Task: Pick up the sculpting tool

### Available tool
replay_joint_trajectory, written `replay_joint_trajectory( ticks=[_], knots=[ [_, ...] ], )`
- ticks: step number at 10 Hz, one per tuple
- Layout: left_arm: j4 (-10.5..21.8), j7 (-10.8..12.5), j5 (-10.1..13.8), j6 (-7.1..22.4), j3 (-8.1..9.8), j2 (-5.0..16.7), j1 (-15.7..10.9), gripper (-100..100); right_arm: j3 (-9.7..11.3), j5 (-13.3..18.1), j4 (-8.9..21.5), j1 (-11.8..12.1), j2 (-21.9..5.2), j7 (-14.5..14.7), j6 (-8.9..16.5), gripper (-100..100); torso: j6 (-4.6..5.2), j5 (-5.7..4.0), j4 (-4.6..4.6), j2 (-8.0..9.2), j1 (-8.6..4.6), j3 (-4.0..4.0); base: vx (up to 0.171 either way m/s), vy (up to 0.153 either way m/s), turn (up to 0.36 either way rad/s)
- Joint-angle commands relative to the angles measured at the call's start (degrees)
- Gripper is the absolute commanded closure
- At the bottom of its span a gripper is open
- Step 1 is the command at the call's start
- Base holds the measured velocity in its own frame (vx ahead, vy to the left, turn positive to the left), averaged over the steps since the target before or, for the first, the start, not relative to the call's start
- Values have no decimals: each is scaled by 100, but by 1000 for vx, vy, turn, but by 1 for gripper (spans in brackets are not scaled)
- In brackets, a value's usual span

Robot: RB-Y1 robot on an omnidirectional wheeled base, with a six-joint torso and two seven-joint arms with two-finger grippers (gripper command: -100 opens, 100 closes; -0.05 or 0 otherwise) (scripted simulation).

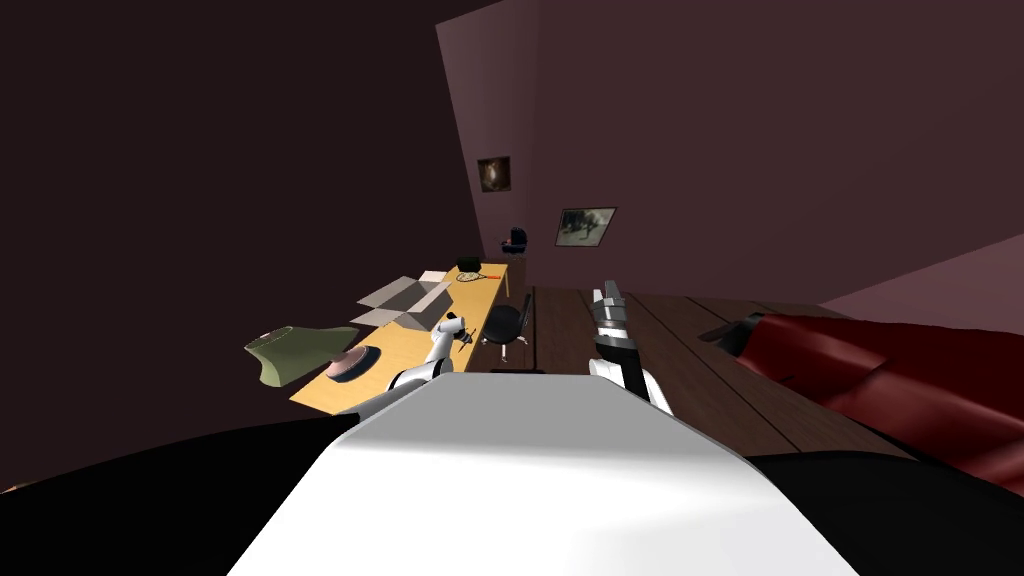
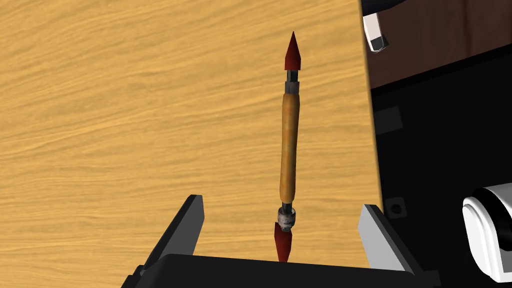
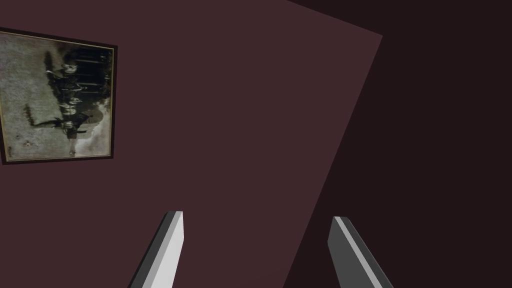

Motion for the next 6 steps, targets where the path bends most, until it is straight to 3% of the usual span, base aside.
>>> replay_joint_trajectory(
  ticks=[1,5,6],
  knots=[
    [207,96,21,174,-10,-7,-100,-100,0,0,0,0,0,0,0,0,0,0,0,0,0,0,36,63,1],
    [512,313,58,574,-49,-64,-270,-100,0,0,0,0,0,0,0,0,1,-1,1,2,-3,1,47,60,-4],
    [550,277,60,479,-37,-32,-289,-100,0,0,0,0,0,0,0,0,0,-1,1,4,-3,2,19,27,-4]
  ],
)
